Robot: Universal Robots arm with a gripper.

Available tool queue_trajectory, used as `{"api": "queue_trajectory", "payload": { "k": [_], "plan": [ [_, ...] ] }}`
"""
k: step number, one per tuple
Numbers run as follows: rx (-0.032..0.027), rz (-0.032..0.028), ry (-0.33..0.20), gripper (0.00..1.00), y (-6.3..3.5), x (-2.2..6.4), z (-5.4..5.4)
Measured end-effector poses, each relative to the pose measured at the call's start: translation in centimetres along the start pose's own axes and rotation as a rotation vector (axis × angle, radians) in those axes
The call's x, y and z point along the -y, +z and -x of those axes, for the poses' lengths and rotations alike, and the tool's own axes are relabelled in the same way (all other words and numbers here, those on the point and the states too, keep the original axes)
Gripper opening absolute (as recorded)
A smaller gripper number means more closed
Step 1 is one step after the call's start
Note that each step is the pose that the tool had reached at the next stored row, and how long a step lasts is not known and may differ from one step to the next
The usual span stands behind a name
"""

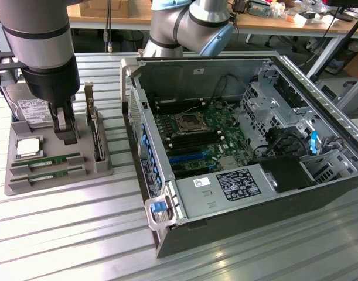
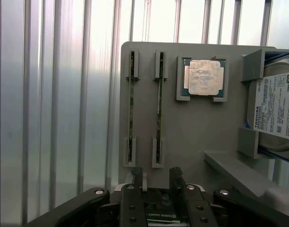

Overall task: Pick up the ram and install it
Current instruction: 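Pick up the ram and move it above insertion slot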

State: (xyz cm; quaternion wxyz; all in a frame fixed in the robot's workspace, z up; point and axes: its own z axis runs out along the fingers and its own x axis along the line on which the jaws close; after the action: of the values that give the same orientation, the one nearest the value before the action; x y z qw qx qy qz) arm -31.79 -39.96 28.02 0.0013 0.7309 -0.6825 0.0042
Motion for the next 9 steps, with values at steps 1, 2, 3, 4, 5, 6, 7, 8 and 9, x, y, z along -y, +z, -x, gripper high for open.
{"api": "queue_trajectory", "payload": {
  "k": [1,2,3,4,5,6,7,8,9],
  "plan": [
    [0.0000,0.0000,0.000,0.36,0.03,0.00,0.00],
    [0.0000,0.0000,0.000,0.36,0.06,0.00,0.00],
    [0.0000,0.0000,0.000,0.36,0.08,0.00,0.00],
    [0.0000,0.0000,0.000,0.36,0.10,0.00,0.00],
    [0.0000,0.0000,0.000,0.36,0.12,0.00,0.00],
    [0.0000,0.0000,0.000,0.36,0.14,0.00,0.00],
    [0.0000,0.0000,0.000,0.36,0.16,0.00,0.00],
    [0.0000,0.0001,0.000,0.36,0.17,0.00,0.00],
    [0.0000,0.0000,0.000,0.36,0.21,0.00,0.00]
  ]
}}
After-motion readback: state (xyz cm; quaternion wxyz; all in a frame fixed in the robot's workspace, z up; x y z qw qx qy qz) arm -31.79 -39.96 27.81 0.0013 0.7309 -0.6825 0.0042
